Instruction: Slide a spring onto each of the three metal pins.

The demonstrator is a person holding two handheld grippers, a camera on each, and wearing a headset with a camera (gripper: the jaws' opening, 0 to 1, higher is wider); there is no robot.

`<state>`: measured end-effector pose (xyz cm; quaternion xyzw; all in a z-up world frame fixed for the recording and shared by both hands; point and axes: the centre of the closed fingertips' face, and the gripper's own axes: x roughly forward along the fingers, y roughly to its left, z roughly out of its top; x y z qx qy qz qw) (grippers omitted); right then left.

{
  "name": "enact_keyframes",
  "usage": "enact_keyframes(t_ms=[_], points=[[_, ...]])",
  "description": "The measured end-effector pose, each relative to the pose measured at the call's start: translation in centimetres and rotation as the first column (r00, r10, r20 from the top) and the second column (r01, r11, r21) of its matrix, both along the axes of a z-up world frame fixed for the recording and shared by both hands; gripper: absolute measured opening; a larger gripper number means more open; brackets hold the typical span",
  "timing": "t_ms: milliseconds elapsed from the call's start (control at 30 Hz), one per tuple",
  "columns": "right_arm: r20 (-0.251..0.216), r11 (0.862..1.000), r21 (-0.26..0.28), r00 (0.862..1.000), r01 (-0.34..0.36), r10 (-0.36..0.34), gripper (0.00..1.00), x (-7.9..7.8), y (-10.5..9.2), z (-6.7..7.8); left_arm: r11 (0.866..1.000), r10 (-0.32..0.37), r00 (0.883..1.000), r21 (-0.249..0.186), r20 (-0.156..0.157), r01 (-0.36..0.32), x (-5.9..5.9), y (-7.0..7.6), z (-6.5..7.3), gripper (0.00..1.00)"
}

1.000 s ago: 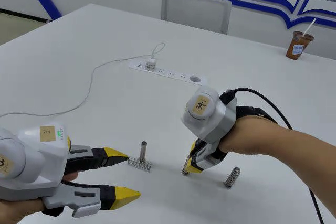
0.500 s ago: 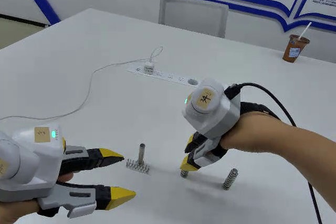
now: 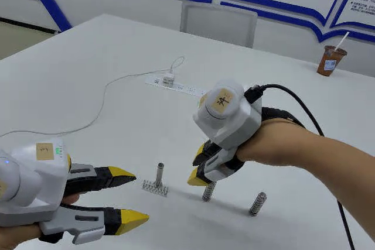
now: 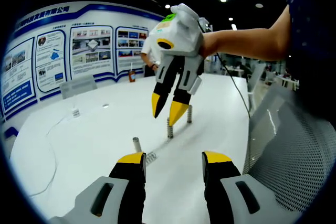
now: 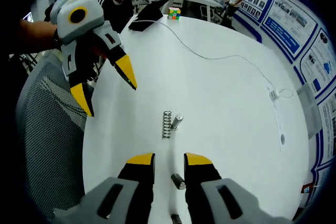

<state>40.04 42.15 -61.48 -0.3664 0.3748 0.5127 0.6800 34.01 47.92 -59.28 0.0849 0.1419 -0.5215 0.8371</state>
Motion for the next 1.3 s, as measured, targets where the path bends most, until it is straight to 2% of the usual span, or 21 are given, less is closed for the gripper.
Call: enact_keyframes(t_ms=[167, 367, 533, 600, 967, 1300], points=[[-0.015, 1.000, -0.005, 1.000, -0.003, 0.003, 0.21, -0.2, 1.3, -1.9, 1.000, 0.008, 1.000, 0.004, -0.002, -0.008, 0.0, 0.5, -0.1, 0.44], [-0.048, 0.999, 0.031, 0.998, 0.037, -0.035, 0.17, 0.4, 2.8, -3.6, 1.000, 0.014, 1.000, 0.013, -0.010, -0.014, 0.0, 0.8, -0.4, 0.43], [-0.062, 0.997, 0.035, 0.996, 0.066, -0.064, 0.16, 0.9, 3.3, -4.8, 1.000, 0.018, 1.000, 0.015, -0.011, -0.018, 0.2, 1.0, -0.4, 0.43], [-0.076, 0.997, 0.019, 0.995, 0.068, -0.067, 0.16, 0.8, 3.3, -5.5, 1.000, 0.022, 1.000, 0.016, -0.011, -0.021, 0.3, 1.1, -0.4, 0.43], [-0.086, 0.997, -0.003, 0.994, 0.074, -0.074, 0.15, 1.1, 3.5, -7.1, 1.000, 0.025, 1.000, 0.015, -0.019, -0.025, 0.4, 1.2, -0.5, 0.42], [-0.098, 0.998, -0.006, 0.993, 0.068, -0.069, 0.12, 0.9, 3.4, -7.2, 0.999, 0.029, 0.999, 0.016, -0.018, -0.028, 0.7, 1.3, -0.5, 0.42]])
